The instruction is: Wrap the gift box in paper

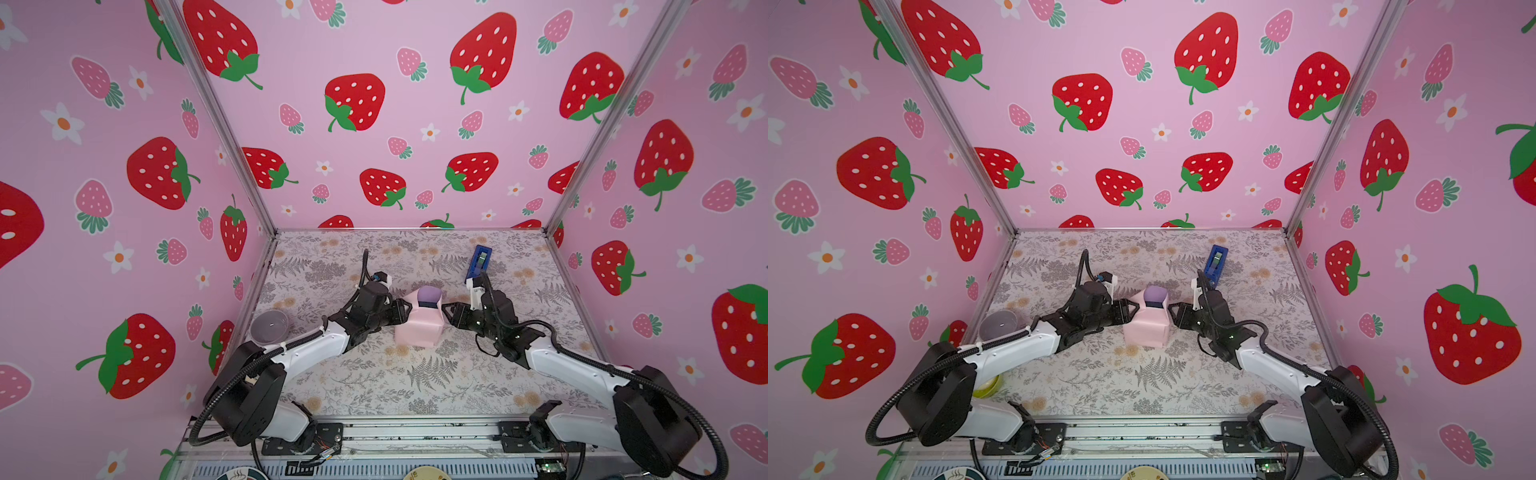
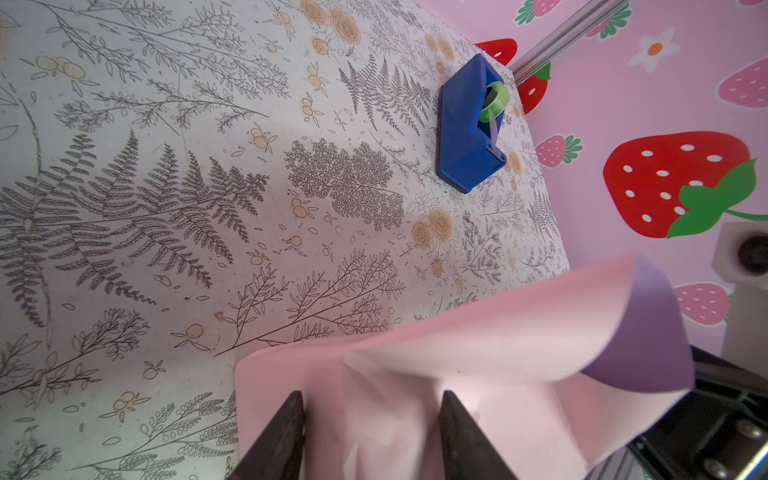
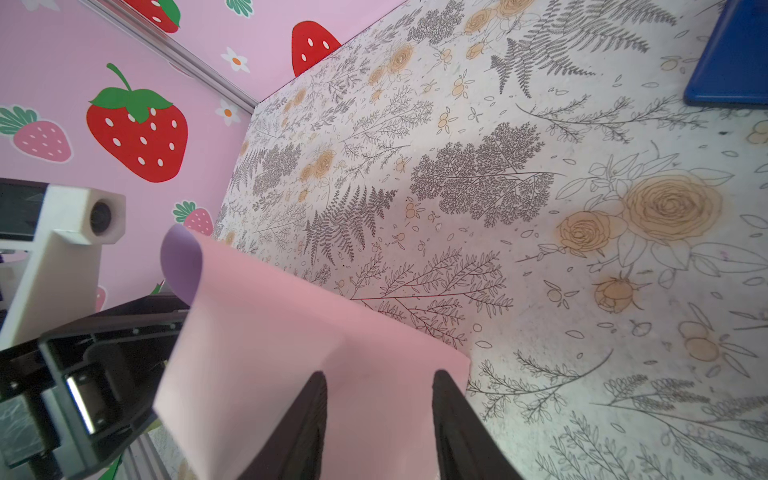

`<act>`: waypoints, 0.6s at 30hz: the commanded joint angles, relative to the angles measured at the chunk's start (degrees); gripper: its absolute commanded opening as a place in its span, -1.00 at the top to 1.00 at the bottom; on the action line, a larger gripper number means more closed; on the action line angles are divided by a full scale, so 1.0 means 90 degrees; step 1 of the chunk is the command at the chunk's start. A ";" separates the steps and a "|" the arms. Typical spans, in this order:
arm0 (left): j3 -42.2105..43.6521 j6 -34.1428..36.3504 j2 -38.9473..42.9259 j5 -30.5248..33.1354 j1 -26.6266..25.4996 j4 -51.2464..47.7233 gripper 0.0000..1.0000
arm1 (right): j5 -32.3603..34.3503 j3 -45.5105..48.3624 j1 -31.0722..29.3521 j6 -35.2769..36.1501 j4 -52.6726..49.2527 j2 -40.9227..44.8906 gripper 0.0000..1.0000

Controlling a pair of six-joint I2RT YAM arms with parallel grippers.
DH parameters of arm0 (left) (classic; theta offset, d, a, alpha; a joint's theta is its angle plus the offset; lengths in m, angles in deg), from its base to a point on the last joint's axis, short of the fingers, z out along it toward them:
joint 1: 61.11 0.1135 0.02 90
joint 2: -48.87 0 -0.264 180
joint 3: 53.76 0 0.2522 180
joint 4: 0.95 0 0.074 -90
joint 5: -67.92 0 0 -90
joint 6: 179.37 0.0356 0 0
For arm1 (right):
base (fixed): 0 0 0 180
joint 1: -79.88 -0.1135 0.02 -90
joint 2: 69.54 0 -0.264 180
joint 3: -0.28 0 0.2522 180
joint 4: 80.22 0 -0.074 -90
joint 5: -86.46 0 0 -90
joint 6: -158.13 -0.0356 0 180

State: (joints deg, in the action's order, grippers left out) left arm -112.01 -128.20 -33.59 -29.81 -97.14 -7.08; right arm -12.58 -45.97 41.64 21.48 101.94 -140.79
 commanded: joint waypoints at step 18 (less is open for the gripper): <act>0.0197 0.0046 -0.0282 0.0028 0.0001 -0.0926 -0.05 | -0.0091 -0.0032 -0.0085 -0.0070 0.0457 -0.0696 0.11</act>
State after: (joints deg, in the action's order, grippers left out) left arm -112.01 -128.20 -33.63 -29.81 -97.10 -6.99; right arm -13.47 -45.97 41.49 21.28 107.21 -145.16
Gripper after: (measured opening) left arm 0.528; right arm 0.443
